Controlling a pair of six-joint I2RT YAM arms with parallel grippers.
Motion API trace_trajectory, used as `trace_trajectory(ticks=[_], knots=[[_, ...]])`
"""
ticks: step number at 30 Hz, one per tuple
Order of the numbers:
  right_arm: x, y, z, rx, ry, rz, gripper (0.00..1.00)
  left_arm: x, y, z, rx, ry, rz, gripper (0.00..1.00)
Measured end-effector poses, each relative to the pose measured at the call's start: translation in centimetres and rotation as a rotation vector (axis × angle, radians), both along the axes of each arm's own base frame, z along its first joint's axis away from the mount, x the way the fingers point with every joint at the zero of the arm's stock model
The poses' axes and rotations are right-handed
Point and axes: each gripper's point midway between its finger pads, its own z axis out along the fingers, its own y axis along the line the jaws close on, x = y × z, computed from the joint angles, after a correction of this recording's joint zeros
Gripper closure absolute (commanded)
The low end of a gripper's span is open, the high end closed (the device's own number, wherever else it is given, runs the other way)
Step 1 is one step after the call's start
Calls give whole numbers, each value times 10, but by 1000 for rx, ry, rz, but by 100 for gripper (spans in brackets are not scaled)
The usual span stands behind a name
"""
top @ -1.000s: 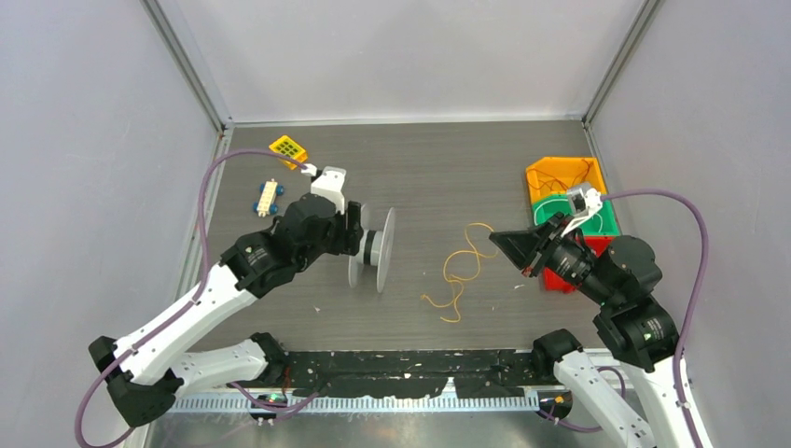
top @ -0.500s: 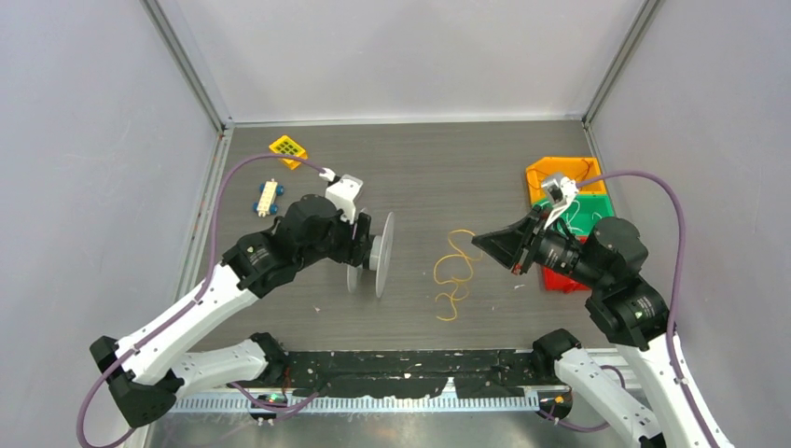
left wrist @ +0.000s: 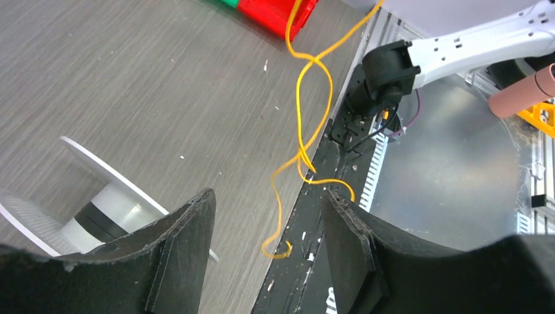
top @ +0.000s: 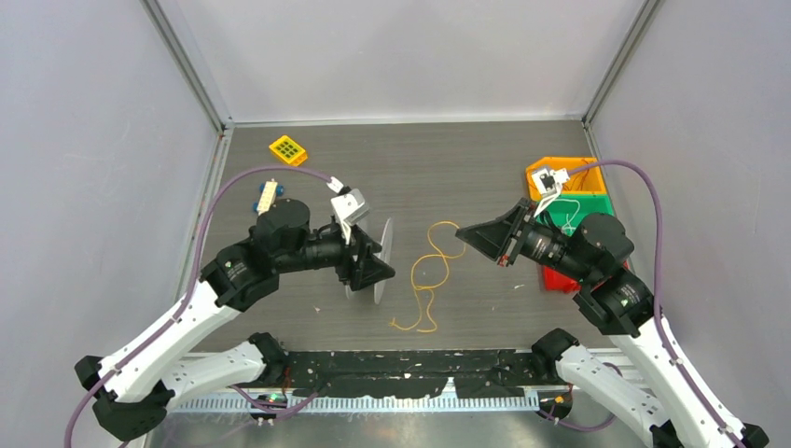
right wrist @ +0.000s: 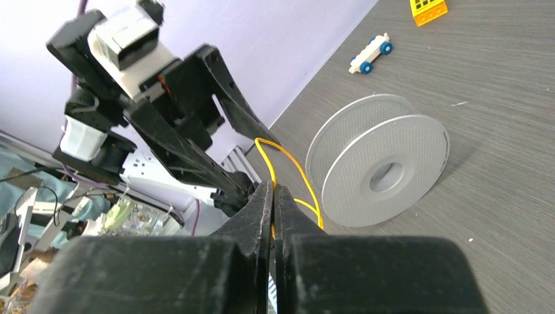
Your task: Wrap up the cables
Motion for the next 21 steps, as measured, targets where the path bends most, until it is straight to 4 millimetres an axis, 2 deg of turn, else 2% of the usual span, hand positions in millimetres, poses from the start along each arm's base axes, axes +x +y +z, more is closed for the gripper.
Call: trace_trajectory(ticks=[3,8,12,16,18,21], knots=[[3,-1,11,26,-2,-24,95,0,0,-10,19,9,-6,40],[4,-4,29,63,-27,-41,95,17,11,-31,94,25,113,43],[3,-5,32,71,-35,-49,94,27,26,-42,132,10,208,45],[4,-5,32,72,-33,-54,95,42,50,-47,185,-4,367,46],[4,-6,32,74,-35,-59,94,49,62,-55,236,-1,442,46],[3,-9,35,80,-45,-68,95,55,70,-67,290,14,494,46]])
